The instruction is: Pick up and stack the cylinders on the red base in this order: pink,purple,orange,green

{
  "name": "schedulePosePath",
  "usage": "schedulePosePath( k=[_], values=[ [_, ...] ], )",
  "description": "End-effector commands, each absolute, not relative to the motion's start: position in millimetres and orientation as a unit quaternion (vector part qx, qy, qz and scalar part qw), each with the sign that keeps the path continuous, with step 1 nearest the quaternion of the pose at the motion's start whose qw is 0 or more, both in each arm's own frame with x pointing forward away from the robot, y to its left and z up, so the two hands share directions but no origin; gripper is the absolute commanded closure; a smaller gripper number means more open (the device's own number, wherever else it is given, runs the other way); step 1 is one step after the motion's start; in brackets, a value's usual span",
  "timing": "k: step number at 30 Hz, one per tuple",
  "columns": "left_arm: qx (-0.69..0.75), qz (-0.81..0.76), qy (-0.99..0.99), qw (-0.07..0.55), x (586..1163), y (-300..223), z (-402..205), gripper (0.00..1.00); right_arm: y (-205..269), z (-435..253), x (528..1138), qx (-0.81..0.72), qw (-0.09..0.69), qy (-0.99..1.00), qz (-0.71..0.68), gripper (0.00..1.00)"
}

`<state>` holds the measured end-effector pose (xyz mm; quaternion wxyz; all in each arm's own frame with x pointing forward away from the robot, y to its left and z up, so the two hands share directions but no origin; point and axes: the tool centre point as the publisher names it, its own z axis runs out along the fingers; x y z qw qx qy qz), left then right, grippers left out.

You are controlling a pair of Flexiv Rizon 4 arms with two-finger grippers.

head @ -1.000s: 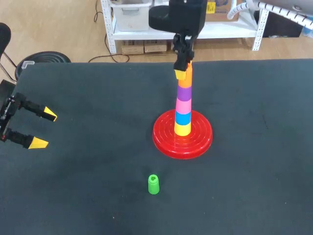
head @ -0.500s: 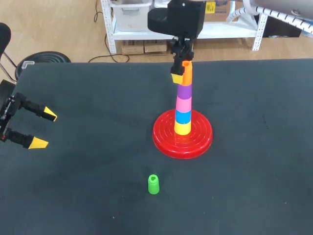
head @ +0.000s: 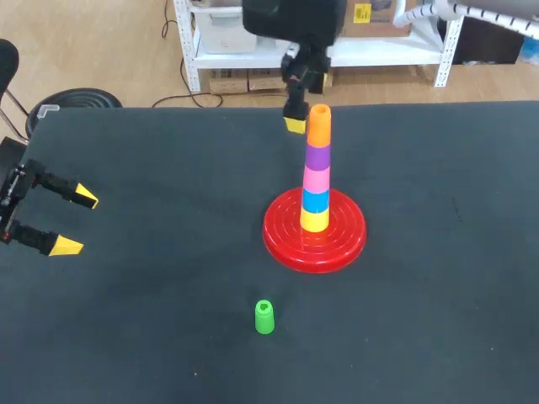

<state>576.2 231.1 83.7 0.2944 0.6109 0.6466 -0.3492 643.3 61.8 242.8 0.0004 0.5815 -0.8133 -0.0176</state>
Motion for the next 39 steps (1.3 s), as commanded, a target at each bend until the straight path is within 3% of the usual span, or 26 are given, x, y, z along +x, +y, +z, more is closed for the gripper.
schedulePosePath(
  k=[1, 16, 39],
  values=[
    [0.612, -0.35, 0.645, 0.295, 577, 232, 83, 0.0, 74, 259, 622, 0.594, -0.026, -0.804, 0.02, 0.0],
    [0.612, -0.35, 0.645, 0.295, 577, 232, 83, 0.0, 120, 229, 568, 0.655, -0.031, -0.755, 0.001, 0.0],
    [0.612, -0.35, 0.645, 0.295, 577, 232, 83, 0.0, 127, 115, 474, 0.646, 0.0, -0.761, -0.063, 0.0]
  ],
)
